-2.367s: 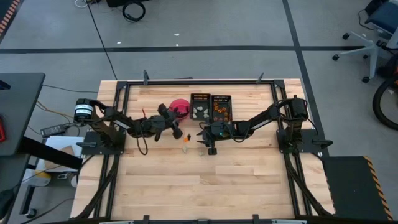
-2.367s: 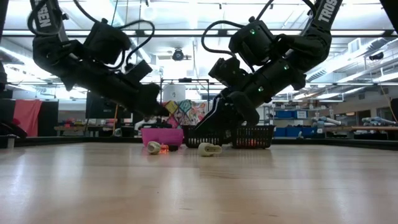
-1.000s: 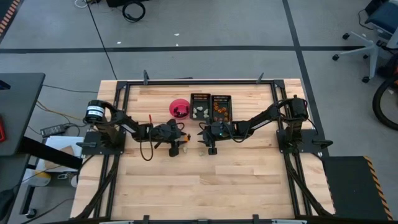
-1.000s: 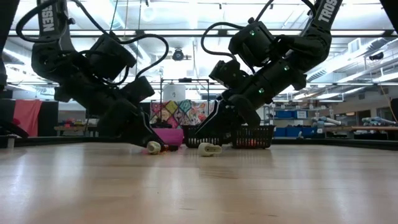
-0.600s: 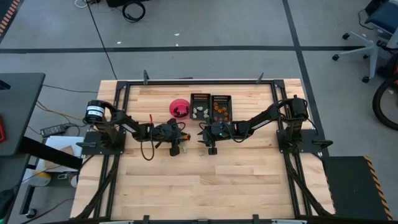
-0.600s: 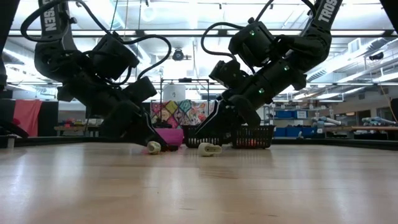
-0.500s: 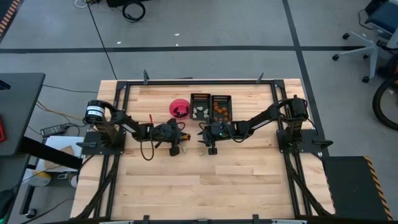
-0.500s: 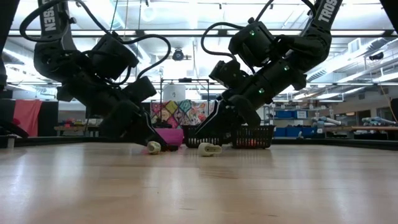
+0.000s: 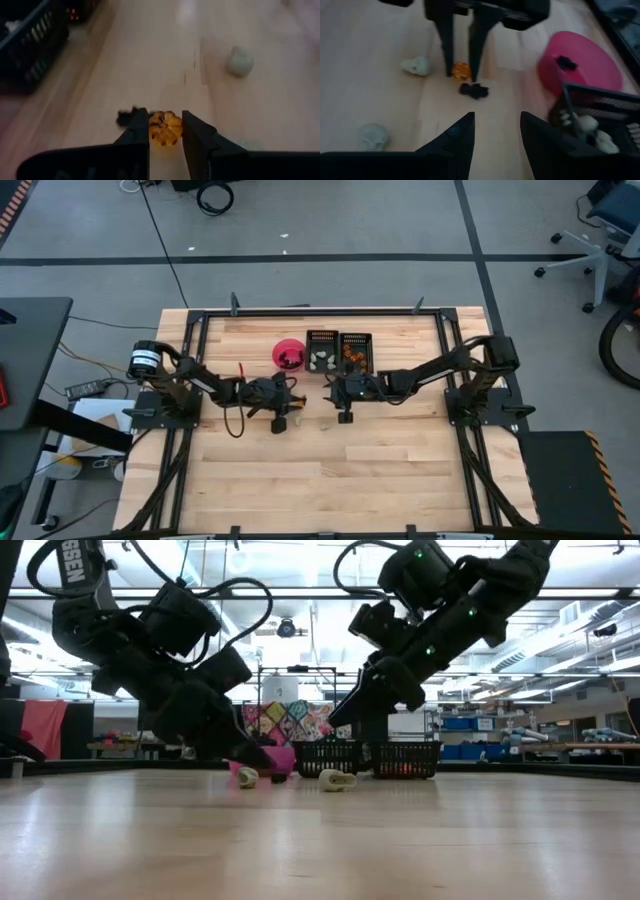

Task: Sort Halloween decoration
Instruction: Put the orange pumpkin toy into the right black bin

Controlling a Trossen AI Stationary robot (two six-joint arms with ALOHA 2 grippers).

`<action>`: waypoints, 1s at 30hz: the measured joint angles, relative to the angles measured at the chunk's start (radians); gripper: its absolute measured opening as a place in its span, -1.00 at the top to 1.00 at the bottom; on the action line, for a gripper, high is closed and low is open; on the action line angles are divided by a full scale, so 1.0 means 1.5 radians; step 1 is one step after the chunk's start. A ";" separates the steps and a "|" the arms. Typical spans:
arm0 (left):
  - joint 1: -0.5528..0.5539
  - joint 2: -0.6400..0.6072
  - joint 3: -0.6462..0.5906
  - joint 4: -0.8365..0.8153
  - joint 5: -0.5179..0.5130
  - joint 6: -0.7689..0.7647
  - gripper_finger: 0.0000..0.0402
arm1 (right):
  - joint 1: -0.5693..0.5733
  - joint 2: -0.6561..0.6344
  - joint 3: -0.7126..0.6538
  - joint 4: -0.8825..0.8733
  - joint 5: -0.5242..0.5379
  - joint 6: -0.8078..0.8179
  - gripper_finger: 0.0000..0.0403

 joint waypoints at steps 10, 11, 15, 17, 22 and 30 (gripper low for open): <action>0.002 0.001 0.096 -0.038 0.012 0.079 0.72 | 0.000 -0.014 0.000 -0.104 0.194 0.029 0.19; 0.004 0.001 0.107 -0.043 0.012 0.088 0.72 | 0.000 -0.018 0.000 -0.117 0.220 0.035 0.19; 0.022 0.001 0.139 -0.042 0.006 0.117 0.72 | 0.000 -0.031 0.000 -0.140 0.295 0.049 0.19; 0.034 0.001 0.152 -0.044 0.004 0.127 0.72 | 0.000 -0.039 -0.001 -0.163 0.321 0.058 0.19; 0.062 0.021 0.189 -0.039 0.004 0.137 0.72 | 0.008 -0.078 0.000 -0.228 0.405 0.085 0.19; 0.096 0.089 0.271 -0.036 0.004 0.138 0.72 | 0.030 -0.156 0.000 -0.348 0.523 0.165 0.19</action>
